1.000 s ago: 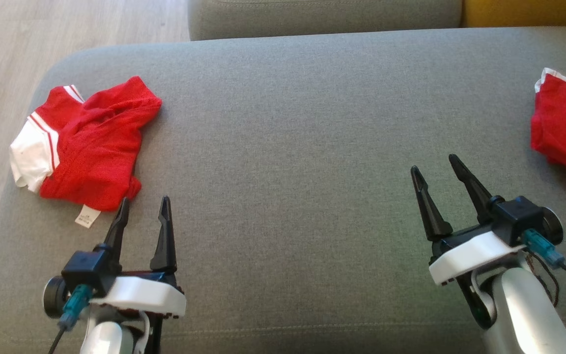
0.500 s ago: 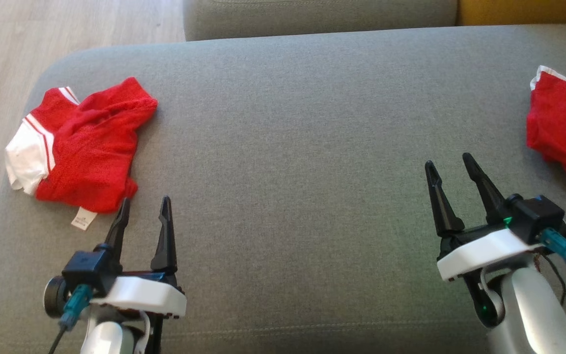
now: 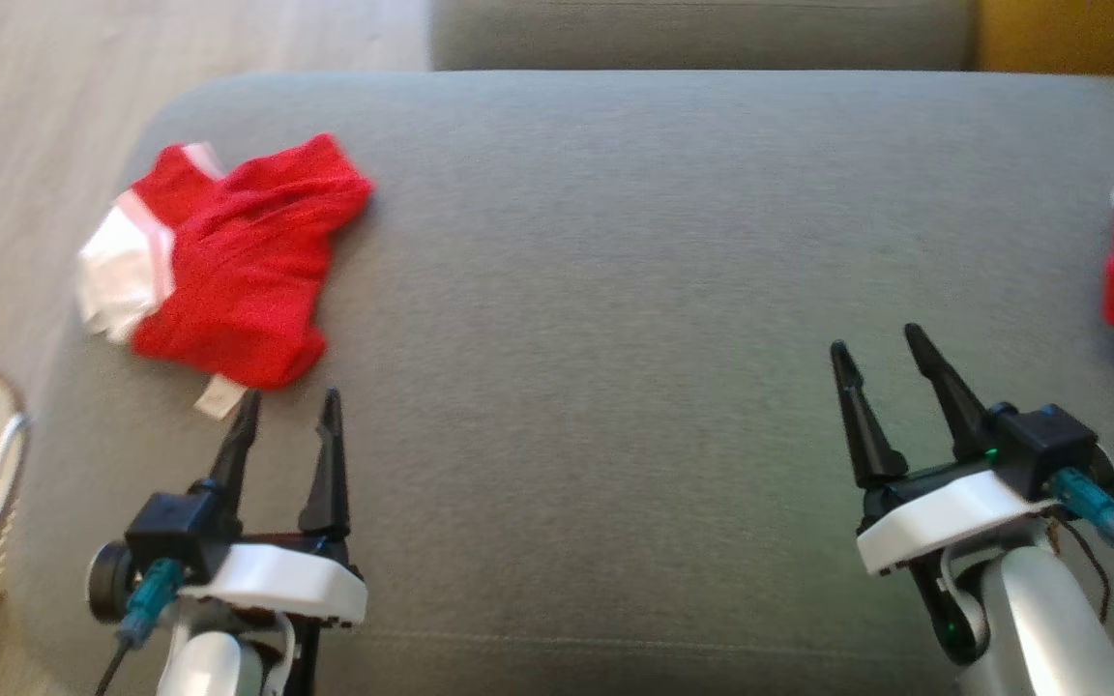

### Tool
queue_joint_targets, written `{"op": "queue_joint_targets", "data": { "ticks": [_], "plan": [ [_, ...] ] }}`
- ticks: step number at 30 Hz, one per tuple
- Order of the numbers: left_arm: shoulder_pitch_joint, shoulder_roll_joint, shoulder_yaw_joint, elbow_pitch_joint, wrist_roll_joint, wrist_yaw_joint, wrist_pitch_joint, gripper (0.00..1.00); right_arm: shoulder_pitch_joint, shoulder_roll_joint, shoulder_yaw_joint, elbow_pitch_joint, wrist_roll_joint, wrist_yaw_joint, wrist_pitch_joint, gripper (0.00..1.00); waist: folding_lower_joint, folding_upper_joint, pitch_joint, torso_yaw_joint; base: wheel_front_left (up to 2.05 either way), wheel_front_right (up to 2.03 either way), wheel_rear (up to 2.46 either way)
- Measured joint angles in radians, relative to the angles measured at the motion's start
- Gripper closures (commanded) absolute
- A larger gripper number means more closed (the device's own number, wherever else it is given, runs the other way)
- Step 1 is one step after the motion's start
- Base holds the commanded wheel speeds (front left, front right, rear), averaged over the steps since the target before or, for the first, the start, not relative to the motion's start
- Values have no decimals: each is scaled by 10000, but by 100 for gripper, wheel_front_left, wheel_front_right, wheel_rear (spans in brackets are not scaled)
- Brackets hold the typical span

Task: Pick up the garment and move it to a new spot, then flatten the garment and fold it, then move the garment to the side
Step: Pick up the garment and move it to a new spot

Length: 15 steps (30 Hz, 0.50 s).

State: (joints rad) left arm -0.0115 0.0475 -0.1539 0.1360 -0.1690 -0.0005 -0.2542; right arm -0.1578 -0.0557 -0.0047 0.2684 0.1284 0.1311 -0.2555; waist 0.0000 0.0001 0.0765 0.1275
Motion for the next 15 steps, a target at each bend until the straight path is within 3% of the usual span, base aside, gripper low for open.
{"op": "queue_joint_targets", "data": {
  "ticks": [15],
  "plan": [
    [121,-2,479,-100,-10,10,0,0,63,6,683,-159,-199,0,0,0,0,0,-2,2710,0,0,0]
  ]
}}
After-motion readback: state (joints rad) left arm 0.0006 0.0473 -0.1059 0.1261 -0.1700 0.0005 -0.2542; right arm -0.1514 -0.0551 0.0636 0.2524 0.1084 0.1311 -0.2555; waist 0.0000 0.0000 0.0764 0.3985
